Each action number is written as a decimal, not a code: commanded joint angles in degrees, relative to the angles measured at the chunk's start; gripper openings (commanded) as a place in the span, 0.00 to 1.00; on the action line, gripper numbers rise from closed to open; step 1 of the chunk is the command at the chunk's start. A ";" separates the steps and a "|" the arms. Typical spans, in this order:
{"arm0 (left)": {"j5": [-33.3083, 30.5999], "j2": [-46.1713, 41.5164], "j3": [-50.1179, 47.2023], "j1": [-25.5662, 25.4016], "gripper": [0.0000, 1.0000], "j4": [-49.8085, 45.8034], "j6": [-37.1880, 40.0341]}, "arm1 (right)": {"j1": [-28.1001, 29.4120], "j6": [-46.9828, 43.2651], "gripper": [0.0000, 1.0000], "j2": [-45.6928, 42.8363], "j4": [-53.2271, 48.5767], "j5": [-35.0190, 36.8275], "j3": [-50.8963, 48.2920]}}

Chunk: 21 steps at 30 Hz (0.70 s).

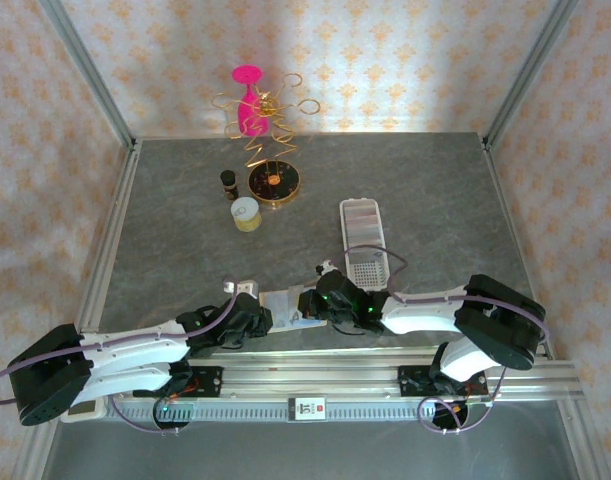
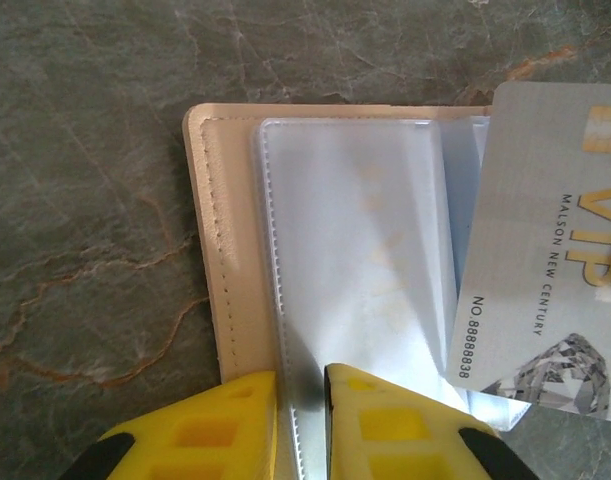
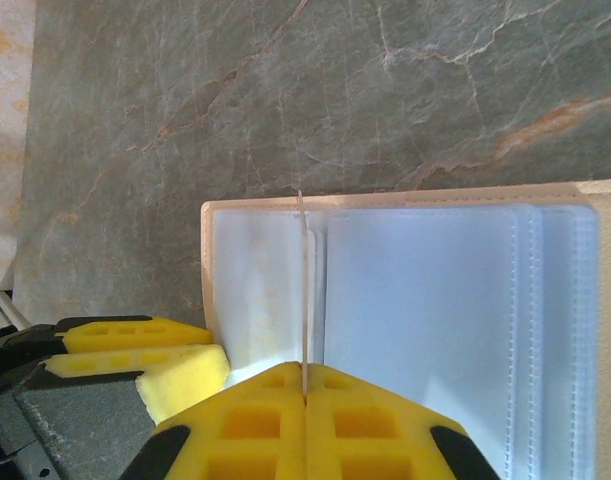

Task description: Put the credit cards into the card holder

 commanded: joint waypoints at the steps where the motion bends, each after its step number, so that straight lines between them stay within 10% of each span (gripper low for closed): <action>1: -0.90 0.35 -1.54 -0.49 0.16 -0.16 -0.38 | 0.51 0.99 0.00 0.96 0.86 0.18 -1.15; 21: -0.44 2.55 -1.37 -0.43 0.16 0.67 -0.22 | 1.05 2.04 0.00 0.84 1.89 -1.67 -2.47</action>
